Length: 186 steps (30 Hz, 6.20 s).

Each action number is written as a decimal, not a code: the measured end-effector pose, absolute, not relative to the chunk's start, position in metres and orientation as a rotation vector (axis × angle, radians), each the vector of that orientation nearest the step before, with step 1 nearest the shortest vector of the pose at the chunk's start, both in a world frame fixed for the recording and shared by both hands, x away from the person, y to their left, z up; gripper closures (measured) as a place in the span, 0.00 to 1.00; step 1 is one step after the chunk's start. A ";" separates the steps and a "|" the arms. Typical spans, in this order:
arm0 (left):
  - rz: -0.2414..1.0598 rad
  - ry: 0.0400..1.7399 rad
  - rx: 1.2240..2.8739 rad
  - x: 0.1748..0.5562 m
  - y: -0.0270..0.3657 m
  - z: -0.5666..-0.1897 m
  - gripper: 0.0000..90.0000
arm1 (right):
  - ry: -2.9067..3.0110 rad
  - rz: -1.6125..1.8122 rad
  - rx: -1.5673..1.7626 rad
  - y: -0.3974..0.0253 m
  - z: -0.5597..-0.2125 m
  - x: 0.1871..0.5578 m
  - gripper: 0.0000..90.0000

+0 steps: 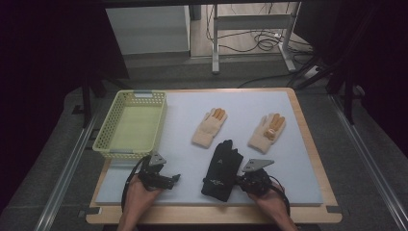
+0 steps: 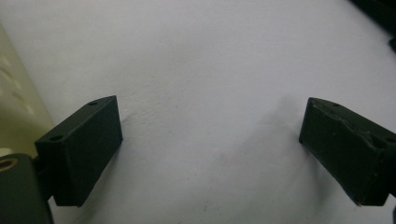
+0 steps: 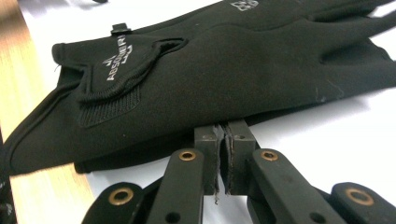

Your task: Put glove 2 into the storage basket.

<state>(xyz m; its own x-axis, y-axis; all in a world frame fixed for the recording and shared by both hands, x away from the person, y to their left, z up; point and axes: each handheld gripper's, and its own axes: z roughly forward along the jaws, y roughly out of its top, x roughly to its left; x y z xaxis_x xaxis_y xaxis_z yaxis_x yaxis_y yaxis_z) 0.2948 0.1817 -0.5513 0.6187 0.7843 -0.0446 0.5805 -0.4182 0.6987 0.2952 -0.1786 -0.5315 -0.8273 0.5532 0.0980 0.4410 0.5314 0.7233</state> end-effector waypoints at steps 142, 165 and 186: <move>0.358 0.927 2.257 0.339 0.080 -0.458 0.72 | 2.301 0.955 1.131 -0.256 -0.532 0.338 0.17; 0.538 1.157 2.165 0.385 0.158 -0.419 0.71 | 2.299 0.957 1.131 -0.256 -0.532 0.338 0.17; 0.656 1.446 2.035 0.405 0.275 -0.424 0.71 | 2.299 0.957 1.131 -0.256 -0.532 0.338 0.17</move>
